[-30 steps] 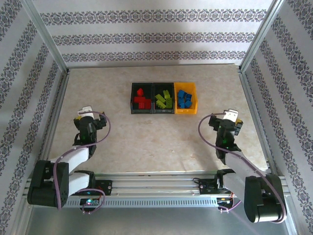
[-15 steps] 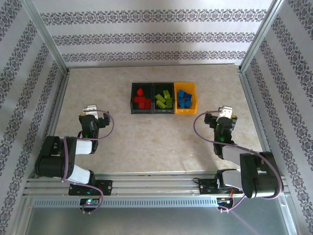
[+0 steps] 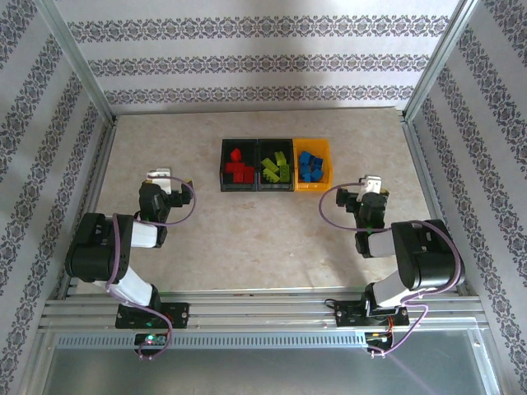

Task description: Sort the legos into containers by color

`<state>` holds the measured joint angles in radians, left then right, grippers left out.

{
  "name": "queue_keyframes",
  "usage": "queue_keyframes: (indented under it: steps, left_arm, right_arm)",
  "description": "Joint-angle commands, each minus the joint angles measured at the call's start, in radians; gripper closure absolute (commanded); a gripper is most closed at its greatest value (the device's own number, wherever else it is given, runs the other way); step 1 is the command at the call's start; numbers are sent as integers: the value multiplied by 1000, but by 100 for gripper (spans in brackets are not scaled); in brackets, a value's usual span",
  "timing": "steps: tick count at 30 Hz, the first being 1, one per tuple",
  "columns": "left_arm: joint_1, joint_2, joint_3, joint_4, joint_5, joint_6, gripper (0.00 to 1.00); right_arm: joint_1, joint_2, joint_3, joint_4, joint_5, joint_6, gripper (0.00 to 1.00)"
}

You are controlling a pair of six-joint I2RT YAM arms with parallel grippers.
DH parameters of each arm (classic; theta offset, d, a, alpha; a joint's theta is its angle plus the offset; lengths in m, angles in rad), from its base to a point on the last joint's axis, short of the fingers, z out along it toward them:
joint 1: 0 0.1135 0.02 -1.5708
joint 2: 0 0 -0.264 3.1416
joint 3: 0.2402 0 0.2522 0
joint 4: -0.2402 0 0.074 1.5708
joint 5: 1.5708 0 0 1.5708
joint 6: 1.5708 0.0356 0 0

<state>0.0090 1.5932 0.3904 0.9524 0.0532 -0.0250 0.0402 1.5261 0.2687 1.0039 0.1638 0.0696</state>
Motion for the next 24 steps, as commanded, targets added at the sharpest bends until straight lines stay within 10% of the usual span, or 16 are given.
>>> queue_keyframes:
  steps: [1,9,24]
  left_arm:
    - [14,-4,4,-23,22,22,1]
    - [13,-2,-1,-10,22,22,0]
    - [13,-2,-1,-10,23,25,0]
  right_arm:
    - [-19,-7,50,15,-59,-18,2]
    - [-60,3,104,-50,-280,-34,2]
    - [-60,3,104,-51,-238,-23,2]
